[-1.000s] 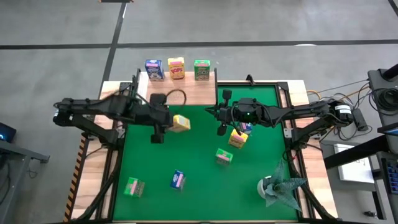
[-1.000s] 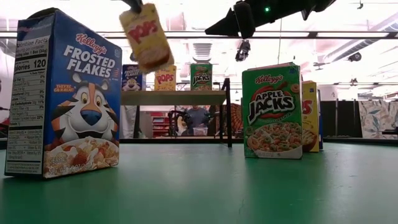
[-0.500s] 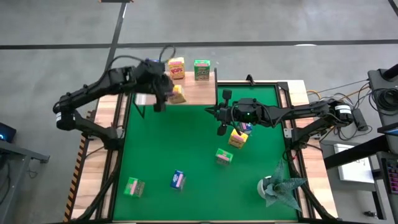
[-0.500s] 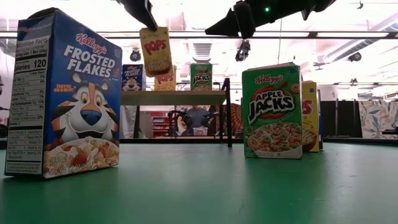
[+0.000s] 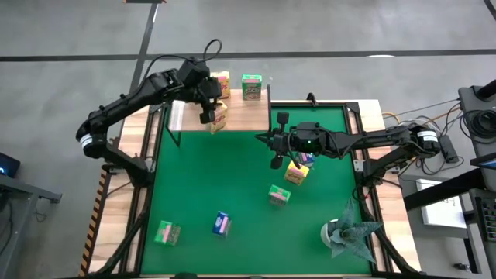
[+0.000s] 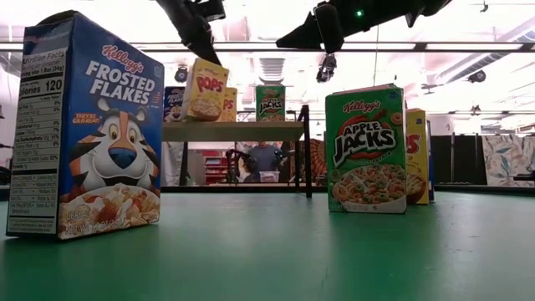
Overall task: Stack cereal on shelf
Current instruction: Put the left yellow cereal box on the shelf aligned with the other yellow cereal box
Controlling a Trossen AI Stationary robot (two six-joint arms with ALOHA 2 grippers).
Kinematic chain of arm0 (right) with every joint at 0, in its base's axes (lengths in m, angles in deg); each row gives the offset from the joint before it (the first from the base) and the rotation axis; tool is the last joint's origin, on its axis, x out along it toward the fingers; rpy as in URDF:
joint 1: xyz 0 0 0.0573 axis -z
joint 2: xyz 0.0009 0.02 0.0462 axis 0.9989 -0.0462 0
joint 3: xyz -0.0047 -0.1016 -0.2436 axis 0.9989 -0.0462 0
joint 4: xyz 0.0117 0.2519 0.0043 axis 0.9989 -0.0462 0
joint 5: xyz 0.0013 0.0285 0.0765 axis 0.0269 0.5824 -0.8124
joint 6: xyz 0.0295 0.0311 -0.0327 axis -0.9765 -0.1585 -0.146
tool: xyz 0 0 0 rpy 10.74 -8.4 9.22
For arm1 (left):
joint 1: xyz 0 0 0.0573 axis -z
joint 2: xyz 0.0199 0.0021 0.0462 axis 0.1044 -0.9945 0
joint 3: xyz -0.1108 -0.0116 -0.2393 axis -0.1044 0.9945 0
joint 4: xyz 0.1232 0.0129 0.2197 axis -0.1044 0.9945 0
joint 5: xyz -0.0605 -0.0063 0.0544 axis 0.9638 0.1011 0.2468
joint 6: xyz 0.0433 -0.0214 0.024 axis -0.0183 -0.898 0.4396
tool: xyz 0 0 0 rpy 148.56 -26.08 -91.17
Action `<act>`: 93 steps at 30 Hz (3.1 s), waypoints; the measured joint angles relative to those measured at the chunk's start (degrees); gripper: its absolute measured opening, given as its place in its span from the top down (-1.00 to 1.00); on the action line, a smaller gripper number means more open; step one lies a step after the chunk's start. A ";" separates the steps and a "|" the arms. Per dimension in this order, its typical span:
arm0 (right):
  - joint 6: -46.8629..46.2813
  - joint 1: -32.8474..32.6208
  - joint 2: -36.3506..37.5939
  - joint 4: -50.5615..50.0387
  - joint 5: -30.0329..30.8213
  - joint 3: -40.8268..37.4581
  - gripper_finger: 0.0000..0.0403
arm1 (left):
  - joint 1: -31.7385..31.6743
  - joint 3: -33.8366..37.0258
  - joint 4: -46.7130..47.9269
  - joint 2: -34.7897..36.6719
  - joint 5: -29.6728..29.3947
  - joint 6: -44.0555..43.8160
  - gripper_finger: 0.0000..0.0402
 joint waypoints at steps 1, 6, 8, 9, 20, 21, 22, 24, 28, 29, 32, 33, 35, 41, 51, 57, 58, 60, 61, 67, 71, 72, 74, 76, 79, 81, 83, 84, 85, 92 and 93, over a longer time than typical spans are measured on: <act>0.02 0.00 0.00 -0.03 0.00 0.00 0.96 | 0.02 0.00 -0.19 0.21 -0.29 0.22 0.14; 0.07 0.00 0.00 -0.21 0.00 0.00 0.96 | 0.04 -3.46 1.45 1.34 -3.33 0.15 0.14; 0.01 0.00 0.00 -0.27 0.02 0.00 0.96 | 0.08 -6.19 3.90 1.59 -3.56 -0.43 0.14; 0.00 0.00 0.00 -0.39 0.02 0.00 0.96 | 0.23 -7.66 5.37 1.61 -3.55 -1.15 0.14; -0.02 0.00 0.00 -0.82 0.02 0.00 0.96 | 6.31 -7.12 18.11 4.59 4.59 -7.30 0.31; -0.02 0.00 0.00 -0.83 0.02 0.00 0.96 | 7.20 -5.94 17.79 5.17 4.61 -7.37 0.37; -0.02 0.00 0.00 -0.83 0.02 0.00 0.96 | 8.11 -4.87 17.64 5.69 4.62 -7.44 0.43; 0.00 0.00 0.00 -0.83 0.02 0.00 0.96 | 9.94 -3.14 17.53 6.48 4.63 -8.08 0.59; 0.25 0.00 0.00 -0.82 0.02 0.00 0.96 | 12.38 0.91 17.38 7.69 3.38 -10.29 0.92; 0.27 0.00 0.00 -0.83 0.02 0.00 0.96 | 12.55 2.14 17.32 7.89 3.08 -10.75 0.96; 0.33 0.00 0.00 -0.83 0.02 0.00 0.96 | 12.59 6.22 15.20 8.54 0.54 -11.96 0.94; 0.35 0.00 0.00 -0.83 0.04 0.00 0.96 | 12.59 7.61 14.18 8.75 -1.65 -12.07 0.94; 0.35 0.00 0.00 -0.83 0.02 0.00 0.96 | 12.56 9.68 12.79 8.89 -6.63 -12.17 0.95; 0.39 0.00 0.00 -0.83 0.02 0.00 0.96 | 11.95 12.75 6.67 8.86 -15.57 -12.08 1.00; 0.39 0.00 0.00 -0.84 0.03 0.00 0.96 | 10.60 13.16 1.92 8.28 -25.76 -12.68 1.00; 0.39 0.00 0.00 -0.83 0.04 0.00 0.96 | 10.43 12.96 1.46 9.14 -34.17 -19.99 1.00; 0.39 0.00 0.00 -0.84 0.02 0.00 0.96 | 10.68 12.90 2.09 9.71 -33.46 -20.97 1.00; 0.39 0.00 0.00 -0.87 0.02 0.00 0.96 | 11.39 12.91 2.79 10.87 -27.95 -22.02 1.00; 0.39 0.00 0.00 -0.90 0.02 0.00 0.96 | 11.81 13.13 2.66 11.45 -24.01 -22.04 1.00; 0.60 0.00 0.00 -0.92 0.03 0.00 0.96 | 13.18 20.07 -5.88 14.99 -3.84 -17.38 1.00; 0.61 0.00 0.00 -0.92 0.04 0.00 0.96 | 12.62 25.75 -11.84 15.54 -10.53 -15.88 1.00; 0.62 0.00 0.00 -0.94 0.04 0.00 0.96 | 12.39 26.74 -12.84 15.54 -13.61 -15.54 1.00; 0.94 0.00 0.00 -0.92 0.04 0.00 0.96 | 12.03 28.54 -15.48 15.32 -19.67 -15.16 1.00; 1.07 0.00 0.00 -0.92 0.04 0.00 0.96 | 11.50 29.70 -17.70 14.73 -23.57 -15.04 1.00; 1.14 0.00 0.00 -0.90 0.04 0.00 0.96 | 11.03 29.99 -19.66 13.78 -24.34 -14.97 1.00; 1.13 0.00 0.00 -0.90 0.04 0.00 0.96 | 10.75 29.99 -21.04 13.26 -24.47 -14.84 1.00; 1.11 0.00 0.00 -0.90 0.02 0.00 0.96 | 10.55 29.99 -22.50 12.66 -24.50 -14.84 1.00; 1.11 0.00 0.00 -0.90 0.03 0.00 0.96 | 10.49 29.99 -22.71 12.49 -24.50 -14.84 1.00; 1.11 0.00 0.00 -0.90 0.04 0.00 0.96 | 10.49 29.99 -22.86 12.38 -24.50 -14.84 1.00; 1.09 0.00 0.00 -0.98 0.04 0.00 0.96 | 10.78 29.99 -23.48 12.50 -24.04 -16.12 1.00; 1.09 0.00 0.00 -0.98 0.03 0.00 0.96 | 10.76 29.99 -23.90 12.50 -24.02 -16.29 1.00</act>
